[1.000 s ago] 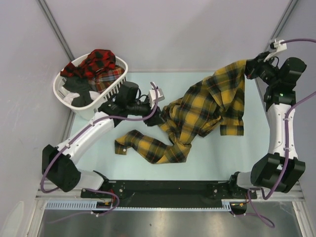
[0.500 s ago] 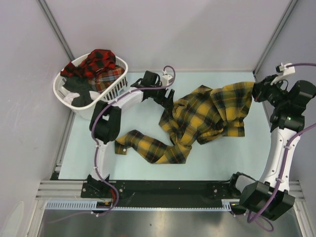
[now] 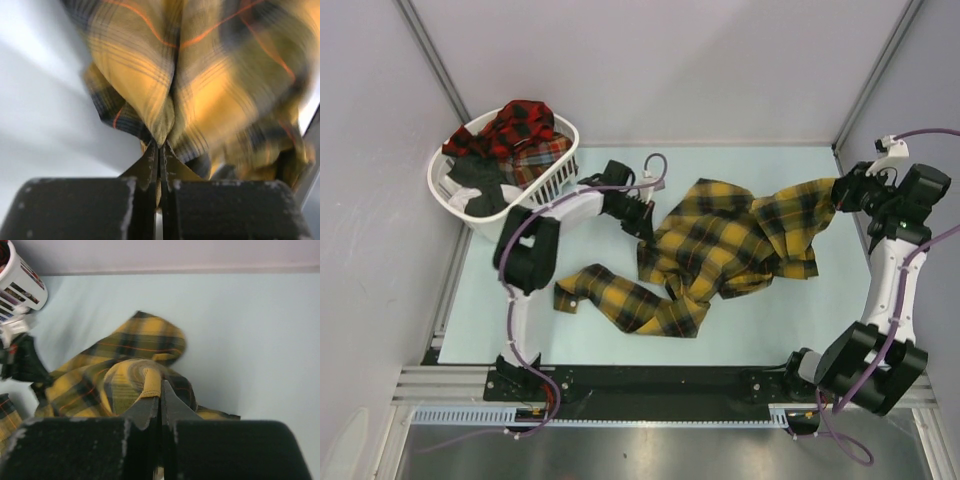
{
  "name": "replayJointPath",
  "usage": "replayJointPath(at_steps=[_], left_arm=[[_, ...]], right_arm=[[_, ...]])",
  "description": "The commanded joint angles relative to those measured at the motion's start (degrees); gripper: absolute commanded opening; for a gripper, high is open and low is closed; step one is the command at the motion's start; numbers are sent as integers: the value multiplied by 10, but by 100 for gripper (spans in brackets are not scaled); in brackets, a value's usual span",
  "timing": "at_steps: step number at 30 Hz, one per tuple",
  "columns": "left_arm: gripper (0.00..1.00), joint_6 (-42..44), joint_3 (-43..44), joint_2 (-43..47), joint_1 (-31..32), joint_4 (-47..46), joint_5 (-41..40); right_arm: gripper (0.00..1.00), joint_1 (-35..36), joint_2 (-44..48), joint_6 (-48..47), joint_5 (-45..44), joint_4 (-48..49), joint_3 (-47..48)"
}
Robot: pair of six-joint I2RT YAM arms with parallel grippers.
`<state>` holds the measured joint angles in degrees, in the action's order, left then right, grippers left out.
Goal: Fold and stack the long sleeve shirts
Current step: Flatten the shirt out
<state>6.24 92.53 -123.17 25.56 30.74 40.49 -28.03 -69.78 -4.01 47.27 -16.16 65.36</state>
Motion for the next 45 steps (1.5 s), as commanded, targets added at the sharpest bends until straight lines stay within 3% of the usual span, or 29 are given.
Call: replayJointPath(at_steps=[1, 3, 5, 6, 7, 8, 11, 18, 20, 25, 30, 33, 36, 37, 39, 42, 43, 45], left_arm=[[0, 115, -201, 303, -12, 46, -34], [0, 139, -329, 405, 12, 92, -65], [0, 168, -393, 440, 70, 133, -83], [10, 192, -379, 445, 88, 176, -95], [29, 233, -367, 469, 82, 199, -79], [56, 243, -360, 485, 67, 202, -68], [76, 270, -335, 510, -11, 166, -55], [81, 357, -163, 330, -45, 137, -109], [81, 355, -131, 280, -45, 102, -131], [82, 310, 69, 77, -47, 89, -165], [86, 298, 286, -86, -43, 144, -253], [89, 326, 331, -147, -41, 160, -275], [83, 354, 353, -179, -32, 189, -291], [74, 359, 359, -187, -29, 204, -292], [65, 362, 348, -191, -27, 235, -285], [25, 360, 318, -173, -37, 252, -279], [0, 347, 316, -164, -45, 251, -261], [0, 304, 322, -124, -80, 233, -233]], right_arm=[[0, 26, -33, 23, -13, 45, 8], [0, 46, -51, 21, -22, 39, 9], [0, 61, -67, 9, -24, 25, 9], [0, 61, -71, -4, -28, 4, 12], [0, 63, -75, -24, -27, -4, 11], [0, 64, -78, -35, -25, -14, 13], [0, 68, -98, -74, -21, -60, 28], [0, 76, -125, -105, -28, -63, 38], [0, 76, -137, -110, -31, -64, 47], [0, 78, -160, -127, -45, -86, 64], [0, 83, -168, -143, -59, -106, 65], [0, 90, -176, -147, -71, -109, 64], [0, 97, -187, -150, -89, -108, 69], [0, 97, -191, -145, -95, -104, 71], [0, 98, -204, -137, -112, -85, 78], [0, 100, -234, -131, -133, -70, 116], [0, 100, -243, -129, -136, -68, 129], [0, 101, -267, -115, -140, -66, 186]])
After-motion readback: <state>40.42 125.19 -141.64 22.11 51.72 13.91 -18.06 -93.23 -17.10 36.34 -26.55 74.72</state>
